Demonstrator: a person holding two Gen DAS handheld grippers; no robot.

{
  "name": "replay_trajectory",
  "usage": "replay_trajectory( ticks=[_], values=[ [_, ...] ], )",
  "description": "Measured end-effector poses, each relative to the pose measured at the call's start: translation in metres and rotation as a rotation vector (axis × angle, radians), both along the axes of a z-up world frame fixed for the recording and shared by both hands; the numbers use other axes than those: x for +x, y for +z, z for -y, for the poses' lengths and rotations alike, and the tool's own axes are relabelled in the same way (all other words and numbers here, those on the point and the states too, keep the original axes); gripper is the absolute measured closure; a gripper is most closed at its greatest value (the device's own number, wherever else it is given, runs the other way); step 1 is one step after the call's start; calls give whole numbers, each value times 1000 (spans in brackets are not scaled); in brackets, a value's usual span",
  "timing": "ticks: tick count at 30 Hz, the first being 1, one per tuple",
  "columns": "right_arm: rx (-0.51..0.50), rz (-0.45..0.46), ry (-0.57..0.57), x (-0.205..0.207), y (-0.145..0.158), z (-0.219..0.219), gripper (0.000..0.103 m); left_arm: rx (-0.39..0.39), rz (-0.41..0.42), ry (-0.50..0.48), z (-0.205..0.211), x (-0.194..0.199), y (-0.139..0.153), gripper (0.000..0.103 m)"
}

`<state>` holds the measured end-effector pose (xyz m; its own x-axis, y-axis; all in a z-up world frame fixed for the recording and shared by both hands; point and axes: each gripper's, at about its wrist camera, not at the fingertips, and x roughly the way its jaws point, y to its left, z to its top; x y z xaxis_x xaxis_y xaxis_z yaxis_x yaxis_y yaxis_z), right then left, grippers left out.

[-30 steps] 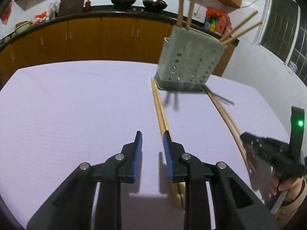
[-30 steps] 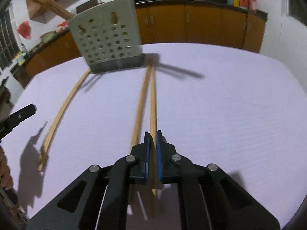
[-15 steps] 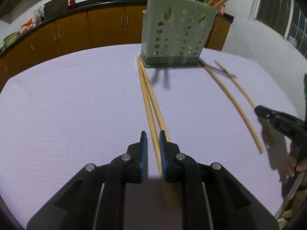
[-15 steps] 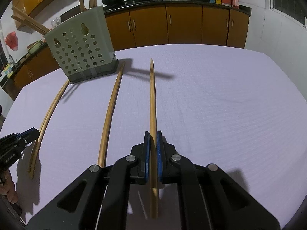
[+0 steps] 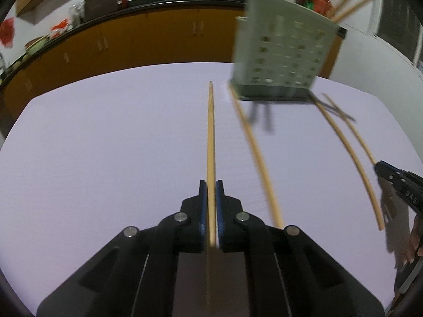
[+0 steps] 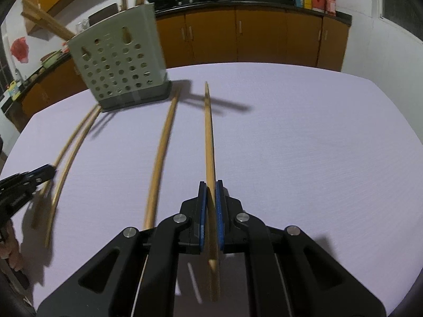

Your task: Organize utensils

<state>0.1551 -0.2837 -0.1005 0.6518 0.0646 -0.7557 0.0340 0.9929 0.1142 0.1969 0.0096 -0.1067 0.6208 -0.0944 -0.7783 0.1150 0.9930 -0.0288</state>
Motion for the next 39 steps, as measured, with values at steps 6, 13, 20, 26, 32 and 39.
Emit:
replay_trajectory(
  ticks=[6,13,20,26,32,39],
  values=[
    [-1,0,14,-3,0,0,95,11,11,16,-12,-5,-1,94],
    [2,-3,14,-3,-1,0,95,-24,8,22,-17,-6,-1,94],
    [-13,-3,14,-3,-1,-2,95,-36,6,22,-19,-5,-1,93],
    [-17,-3,14,-3,-1,-3,95,-34,7,23,-17,-5,-1,93],
    [-18,-3,13,-3,-1,-3,95,-32,7,23,-17,-5,-1,93],
    [-18,-3,13,-3,-1,-3,95,-33,7,23,-17,-5,-1,92]
  ],
)
